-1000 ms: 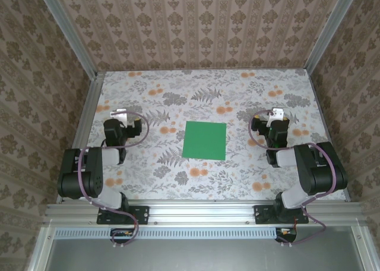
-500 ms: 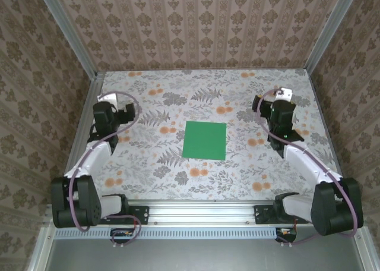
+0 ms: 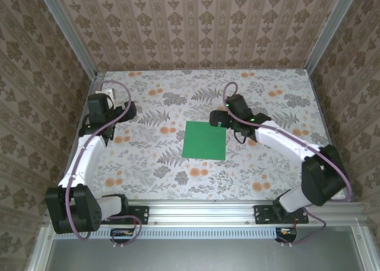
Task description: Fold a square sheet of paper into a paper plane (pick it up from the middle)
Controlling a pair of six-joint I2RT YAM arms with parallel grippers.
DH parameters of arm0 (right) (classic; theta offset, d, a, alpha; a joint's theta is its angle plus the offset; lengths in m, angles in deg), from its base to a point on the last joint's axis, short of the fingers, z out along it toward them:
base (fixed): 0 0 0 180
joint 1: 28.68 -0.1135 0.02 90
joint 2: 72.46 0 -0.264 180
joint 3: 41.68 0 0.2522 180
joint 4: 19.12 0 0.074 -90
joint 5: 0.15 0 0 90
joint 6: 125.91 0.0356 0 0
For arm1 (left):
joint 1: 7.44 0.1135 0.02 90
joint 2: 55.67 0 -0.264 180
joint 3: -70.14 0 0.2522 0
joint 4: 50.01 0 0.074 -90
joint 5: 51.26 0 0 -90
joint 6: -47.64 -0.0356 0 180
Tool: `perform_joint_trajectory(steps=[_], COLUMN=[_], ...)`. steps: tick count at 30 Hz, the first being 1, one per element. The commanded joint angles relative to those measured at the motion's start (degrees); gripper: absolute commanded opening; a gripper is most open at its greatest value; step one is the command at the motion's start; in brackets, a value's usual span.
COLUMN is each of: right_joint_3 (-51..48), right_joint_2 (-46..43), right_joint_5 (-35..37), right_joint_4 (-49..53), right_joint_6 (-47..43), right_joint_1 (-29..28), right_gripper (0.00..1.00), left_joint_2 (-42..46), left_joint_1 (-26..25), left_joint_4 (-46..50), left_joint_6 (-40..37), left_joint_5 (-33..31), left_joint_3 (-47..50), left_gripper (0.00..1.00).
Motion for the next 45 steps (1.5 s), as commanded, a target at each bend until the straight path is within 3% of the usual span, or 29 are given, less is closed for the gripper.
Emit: perform_joint_trajectory(steps=[1,6,18,25,31,36,40,45], right_joint_3=[4.5,13.0,32.3,35.3,27.3,18.4,21.2,21.6], right_joint_2=[5.8,15.8,34.5,39.7,37.3,30.3,24.7,17.4], right_joint_5=[-2.5,-5.0,-6.2,-9.5,-13.0,-7.7,-5.8,1.0], right_joint_4=[5.2,7.9,17.5,20.4,23.0,28.6,30.0,28.3], right_joint_6=[4.6,4.3,-0.8,-3.3,-11.6,-21.6,-16.9,-7.9], right_joint_1=[-3.8,-7.9,-11.1,-13.2,-13.7,-13.7,-13.7,-13.6], right_gripper=[0.99,0.99,0.97,0.95,0.91,0.91,0.9,1.0], left_joint_2=[1.9,3.1,2.8,0.4,0.0,0.1,0.0,0.1], left_joint_1=[0.4,0.3,0.6,0.7,0.8,0.8,0.7,0.8], left_joint_4=[2.0,1.6,5.3,7.5,8.4,8.3,8.4,9.9], left_joint_6=[0.3,1.3,7.3,8.1,7.2,7.4,8.0,8.3], left_joint_5=[1.7,0.9,-3.6,-4.6,-4.7,-4.2,-4.6,-5.5], left_joint_3=[0.0,0.9,-1.2,-2.8,-3.6,-3.2,-3.6,-4.6], left_gripper=[1.0,1.0,1.0,1.0,1.0,1.0,1.0,1.0])
